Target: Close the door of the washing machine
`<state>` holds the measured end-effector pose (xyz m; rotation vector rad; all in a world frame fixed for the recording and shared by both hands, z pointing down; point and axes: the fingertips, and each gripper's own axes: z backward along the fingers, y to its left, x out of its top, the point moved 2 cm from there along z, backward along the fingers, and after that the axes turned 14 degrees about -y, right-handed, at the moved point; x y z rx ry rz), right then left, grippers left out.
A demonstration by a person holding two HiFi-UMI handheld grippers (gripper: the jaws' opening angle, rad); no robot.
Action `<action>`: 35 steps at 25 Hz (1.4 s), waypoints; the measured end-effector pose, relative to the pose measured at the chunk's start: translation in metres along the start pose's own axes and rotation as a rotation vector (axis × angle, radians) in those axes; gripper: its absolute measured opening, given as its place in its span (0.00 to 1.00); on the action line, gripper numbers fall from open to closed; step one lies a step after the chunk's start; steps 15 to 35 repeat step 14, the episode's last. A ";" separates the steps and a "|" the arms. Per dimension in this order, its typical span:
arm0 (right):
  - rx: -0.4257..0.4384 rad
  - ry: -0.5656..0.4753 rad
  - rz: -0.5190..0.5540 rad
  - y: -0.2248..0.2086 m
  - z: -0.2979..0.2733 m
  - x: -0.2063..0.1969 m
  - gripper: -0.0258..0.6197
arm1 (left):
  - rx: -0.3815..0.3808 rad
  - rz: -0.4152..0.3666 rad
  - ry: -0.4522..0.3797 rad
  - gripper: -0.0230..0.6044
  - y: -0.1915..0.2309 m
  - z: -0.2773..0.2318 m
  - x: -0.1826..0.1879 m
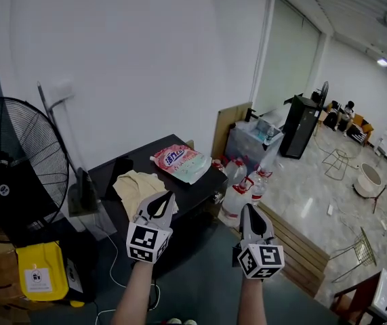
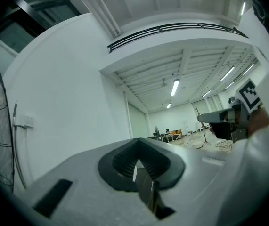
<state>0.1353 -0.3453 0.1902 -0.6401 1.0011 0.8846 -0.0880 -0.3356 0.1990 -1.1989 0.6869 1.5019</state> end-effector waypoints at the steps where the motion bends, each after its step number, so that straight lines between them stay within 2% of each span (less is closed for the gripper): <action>1: 0.001 0.001 -0.001 0.000 0.001 0.000 0.06 | 0.002 0.001 0.000 0.04 0.000 0.001 0.000; 35: 0.007 0.008 -0.013 -0.005 0.007 0.000 0.06 | 0.012 -0.002 0.013 0.04 -0.006 0.006 0.002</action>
